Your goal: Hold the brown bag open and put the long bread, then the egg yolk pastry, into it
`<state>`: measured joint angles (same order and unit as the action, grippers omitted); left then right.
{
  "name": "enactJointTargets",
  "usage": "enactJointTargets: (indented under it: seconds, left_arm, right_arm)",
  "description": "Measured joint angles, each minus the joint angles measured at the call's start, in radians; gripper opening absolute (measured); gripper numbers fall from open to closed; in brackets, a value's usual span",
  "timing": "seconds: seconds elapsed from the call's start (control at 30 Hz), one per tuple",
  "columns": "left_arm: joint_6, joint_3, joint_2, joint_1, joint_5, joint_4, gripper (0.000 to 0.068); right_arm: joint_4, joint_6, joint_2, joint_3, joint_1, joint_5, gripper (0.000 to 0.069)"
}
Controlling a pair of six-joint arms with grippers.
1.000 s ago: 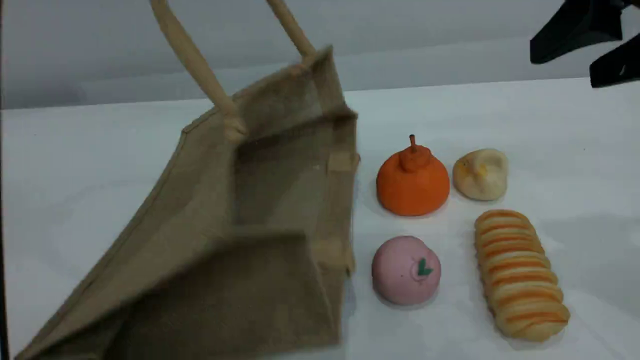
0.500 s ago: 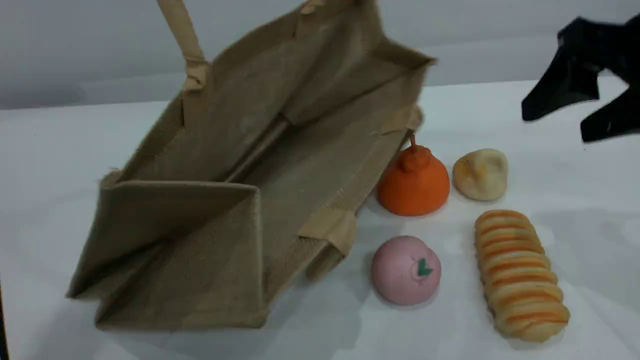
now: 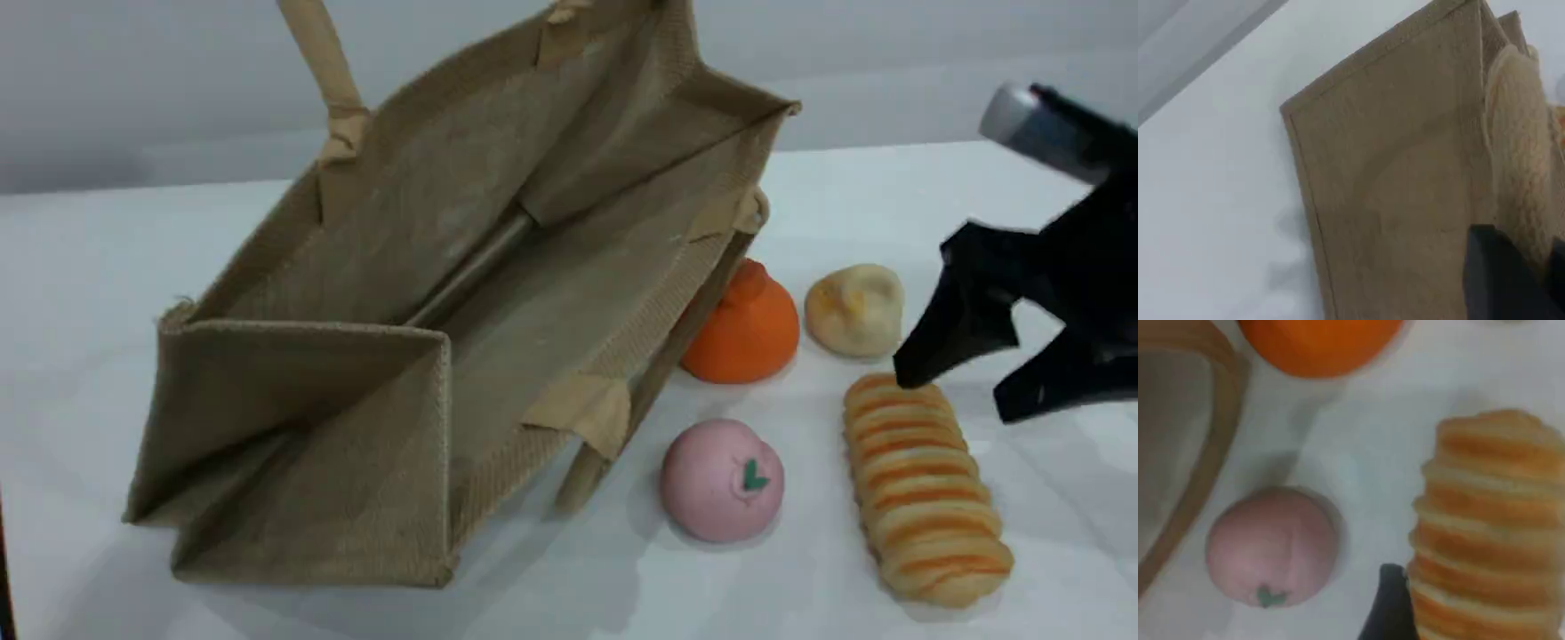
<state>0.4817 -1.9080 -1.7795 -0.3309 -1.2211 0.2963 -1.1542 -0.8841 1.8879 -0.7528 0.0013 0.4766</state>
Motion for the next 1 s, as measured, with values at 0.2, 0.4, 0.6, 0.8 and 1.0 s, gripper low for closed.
enactJointTargets:
  seconds: [0.2,0.4,0.6,0.8,1.0]
  left_arm:
    - [0.000,0.000,0.000,0.000,0.000,0.002,0.0088]
    - [0.000,0.000,0.000,0.000,0.000,0.002,0.0088]
    - [0.000,0.000,0.000,0.000,0.000,0.019,0.0088]
    - [0.000,0.000,0.000,0.000,0.000,0.019,0.0088]
    - [0.000,0.000,0.000,0.000,0.000,0.019,0.0088]
  right_arm:
    - [-0.135,-0.131,0.070,-0.001,0.002,0.002,0.0531]
    - [-0.219,-0.200,0.112,-0.001,0.067,-0.045,0.0531]
    - [-0.219,-0.200,0.117,-0.003,0.153,-0.170,0.0531]
    - [-0.231,-0.199,0.118,-0.002,0.168,-0.258,0.0499]
    - [-0.231,-0.199,0.118,-0.002,0.168,-0.291,0.0276]
